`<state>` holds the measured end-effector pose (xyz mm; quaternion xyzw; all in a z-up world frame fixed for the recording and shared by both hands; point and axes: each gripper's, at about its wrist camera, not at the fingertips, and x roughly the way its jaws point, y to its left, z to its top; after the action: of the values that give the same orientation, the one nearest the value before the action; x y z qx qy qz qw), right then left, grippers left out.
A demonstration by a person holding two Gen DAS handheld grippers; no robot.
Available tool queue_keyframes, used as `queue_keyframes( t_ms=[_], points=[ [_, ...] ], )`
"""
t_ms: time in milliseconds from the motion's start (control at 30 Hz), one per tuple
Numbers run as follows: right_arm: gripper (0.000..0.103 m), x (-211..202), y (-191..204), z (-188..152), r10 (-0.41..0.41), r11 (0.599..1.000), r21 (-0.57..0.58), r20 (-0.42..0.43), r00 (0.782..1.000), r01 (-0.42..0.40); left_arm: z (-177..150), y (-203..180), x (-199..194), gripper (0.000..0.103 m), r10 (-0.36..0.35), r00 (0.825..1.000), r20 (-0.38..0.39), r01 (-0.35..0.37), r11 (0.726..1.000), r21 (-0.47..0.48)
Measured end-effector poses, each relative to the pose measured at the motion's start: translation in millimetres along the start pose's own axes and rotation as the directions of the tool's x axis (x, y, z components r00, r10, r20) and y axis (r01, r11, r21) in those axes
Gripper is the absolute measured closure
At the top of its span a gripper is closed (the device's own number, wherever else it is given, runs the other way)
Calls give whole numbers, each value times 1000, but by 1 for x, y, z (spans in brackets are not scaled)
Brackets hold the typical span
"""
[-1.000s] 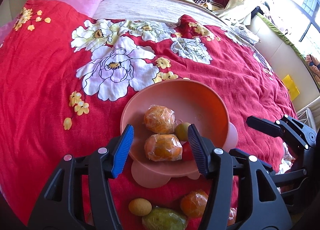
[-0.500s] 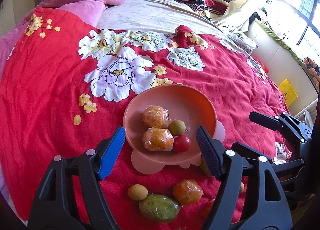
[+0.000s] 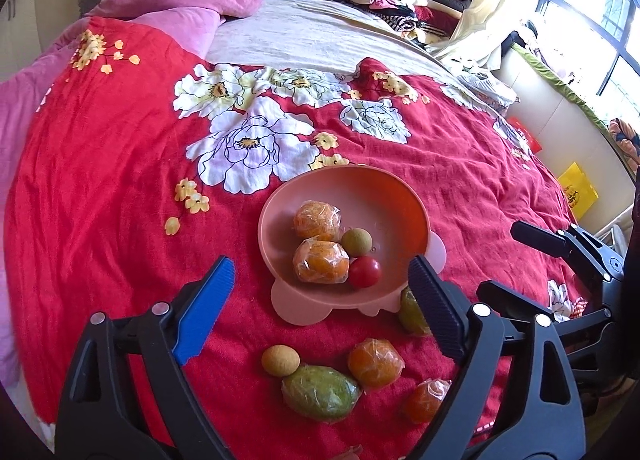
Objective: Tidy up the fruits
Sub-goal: 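Withdraw both tools from the bowl back over the remaining fruits, then grasp the large green wrapped fruit with the left tool while the right tool grasps a wrapped orange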
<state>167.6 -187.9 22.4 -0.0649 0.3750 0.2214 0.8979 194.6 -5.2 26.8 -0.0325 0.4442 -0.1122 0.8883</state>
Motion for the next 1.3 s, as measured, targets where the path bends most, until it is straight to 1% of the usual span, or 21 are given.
queue_keyframes(
  t_ms=[67, 367, 467, 933, 1300],
  points=[
    [22, -3, -1, -1, -2, 1000, 4, 4, 1000, 2, -1, 0, -4, 16, 7, 1000, 5, -7, 1000, -4],
    [15, -20, -4, -6, -13, 1000, 13, 26, 1000, 12, -10, 3, -21, 11, 14, 1000, 14, -14, 1000, -18],
    [13, -25, -4, -7, -13, 1000, 17, 33, 999, 13, -14, 4, -25, 11, 20, 1000, 13, -20, 1000, -18],
    [9, -39, 7, -11, -4, 1000, -2, 45, 999, 4, -28, 17, -42, 10, 51, 999, 18, -51, 998, -40],
    [9, -46, 15, -19, 3, 1000, -13, 38, 999, -3, -39, 12, -51, 10, 87, 996, 29, -87, 996, -13]
  ],
)
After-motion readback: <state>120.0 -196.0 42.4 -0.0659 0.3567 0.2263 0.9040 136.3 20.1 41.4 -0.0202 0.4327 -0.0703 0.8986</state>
